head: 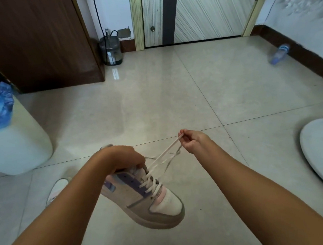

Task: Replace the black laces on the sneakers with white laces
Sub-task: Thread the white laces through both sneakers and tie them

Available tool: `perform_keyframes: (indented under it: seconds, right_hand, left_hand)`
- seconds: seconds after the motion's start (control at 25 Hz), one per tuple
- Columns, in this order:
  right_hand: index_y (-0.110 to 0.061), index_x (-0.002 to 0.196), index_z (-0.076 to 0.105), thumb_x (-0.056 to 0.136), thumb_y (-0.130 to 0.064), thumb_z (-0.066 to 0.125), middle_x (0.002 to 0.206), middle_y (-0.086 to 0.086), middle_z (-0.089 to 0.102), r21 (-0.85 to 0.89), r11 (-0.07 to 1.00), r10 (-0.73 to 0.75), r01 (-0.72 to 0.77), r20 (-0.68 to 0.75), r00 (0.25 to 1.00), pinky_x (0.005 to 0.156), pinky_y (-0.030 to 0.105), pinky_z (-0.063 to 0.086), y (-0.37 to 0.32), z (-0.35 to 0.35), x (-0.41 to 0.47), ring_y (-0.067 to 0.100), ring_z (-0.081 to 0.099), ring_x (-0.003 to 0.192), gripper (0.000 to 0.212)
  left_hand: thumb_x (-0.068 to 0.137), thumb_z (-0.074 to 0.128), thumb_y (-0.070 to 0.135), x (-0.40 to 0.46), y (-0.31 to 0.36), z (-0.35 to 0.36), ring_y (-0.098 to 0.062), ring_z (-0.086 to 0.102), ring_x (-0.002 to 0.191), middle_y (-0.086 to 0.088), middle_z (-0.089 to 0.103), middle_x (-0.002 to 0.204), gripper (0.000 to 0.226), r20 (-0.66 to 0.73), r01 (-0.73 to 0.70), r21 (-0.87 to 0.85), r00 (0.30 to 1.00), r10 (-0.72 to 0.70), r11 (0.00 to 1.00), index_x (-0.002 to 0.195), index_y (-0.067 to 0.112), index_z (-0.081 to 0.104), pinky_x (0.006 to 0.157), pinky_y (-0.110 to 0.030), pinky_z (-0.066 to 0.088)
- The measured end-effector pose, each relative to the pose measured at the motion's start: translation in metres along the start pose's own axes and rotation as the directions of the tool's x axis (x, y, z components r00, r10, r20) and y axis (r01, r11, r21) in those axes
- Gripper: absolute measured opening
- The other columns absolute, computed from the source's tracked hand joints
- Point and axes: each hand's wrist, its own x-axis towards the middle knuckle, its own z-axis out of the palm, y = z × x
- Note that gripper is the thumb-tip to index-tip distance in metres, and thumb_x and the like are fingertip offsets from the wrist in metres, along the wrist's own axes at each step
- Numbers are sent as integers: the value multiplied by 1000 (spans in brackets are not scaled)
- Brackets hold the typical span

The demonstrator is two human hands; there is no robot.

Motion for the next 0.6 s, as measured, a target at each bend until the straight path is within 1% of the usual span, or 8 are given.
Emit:
perform_keyframes:
  seconds: [0.04, 0.08, 0.12, 0.16, 0.2, 0.28, 0.4, 0.6]
  right_hand:
    - [0, 71, 47, 97, 5, 41, 69, 11, 47, 30, 999, -23, 23, -25, 999, 87, 21, 47, -9, -5, 8, 18, 49, 57, 27]
    - [0, 71, 47, 96, 6, 42, 70, 10, 47, 49, 998, -43, 45, -46, 998, 75, 18, 52, -17, -11, 14, 18, 52, 54, 26]
    - [1, 72, 48, 94, 8, 44, 71, 11, 49, 57, 996, -63, 67, -64, 996, 57, 18, 54, -25, -18, 21, 19, 54, 52, 23]
    - [2, 73, 49, 93, 9, 47, 72, 11, 50, 60, 995, -81, 86, -82, 993, 44, 22, 53, -31, -25, 27, 19, 55, 54, 21]
    - [2, 74, 50, 91, 10, 49, 72, 12, 52, 59, 993, -101, 107, -97, 990, 37, 24, 51, -36, -31, 32, 19, 54, 58, 19]
    - [2, 75, 52, 89, 10, 53, 73, 12, 54, 61, 987, -142, 150, -125, 982, 36, 25, 51, -47, -40, 40, 19, 54, 62, 16]
    - [1, 74, 51, 88, 10, 54, 74, 11, 54, 89, 972, -202, 215, -143, 969, 38, 23, 52, -62, -49, 44, 18, 54, 63, 17]
    - [2, 77, 53, 85, 12, 57, 75, 13, 55, 107, 942, -297, 318, -176, 939, 46, 24, 56, -84, -65, 42, 18, 56, 63, 14]
  left_hand:
    - [88, 49, 30, 2, -7, 2, -13, 54, 69, 1, 59, 77, 20, 13, -2, 21, 1000, 1, 1000, 76, 19, 60, 61, -25, 45]
    - [86, 50, 31, 4, -14, 4, -14, 55, 71, 0, 61, 79, 21, 28, -6, 38, 1000, 5, 999, 77, 18, 64, 65, -26, 48]
    - [85, 51, 32, 7, -22, 6, -15, 58, 75, -1, 63, 83, 22, 49, -10, 43, 999, 7, 999, 80, 16, 66, 72, -28, 51]
    - [85, 52, 32, 9, -29, 7, -17, 60, 80, -2, 65, 88, 23, 73, -9, 43, 997, 6, 999, 84, 16, 68, 79, -29, 51]
    - [85, 52, 33, 11, -37, 8, -18, 62, 86, -2, 67, 92, 25, 88, -4, 49, 996, 0, 999, 88, 15, 69, 83, -30, 51]
    - [85, 52, 34, 15, -52, 9, -19, 63, 93, -3, 67, 97, 27, 87, 21, 58, 996, -26, 998, 92, 15, 70, 88, -32, 51]
    - [83, 54, 36, 22, -77, 13, -17, 62, 90, -2, 67, 96, 26, 66, 64, 85, 995, -70, 994, 88, 16, 70, 85, -29, 50]
    - [88, 53, 23, 26, -95, 19, -13, 61, 70, -4, 67, 83, 20, 137, 141, -14, 981, -138, 990, 80, 13, 68, 62, -23, 46]
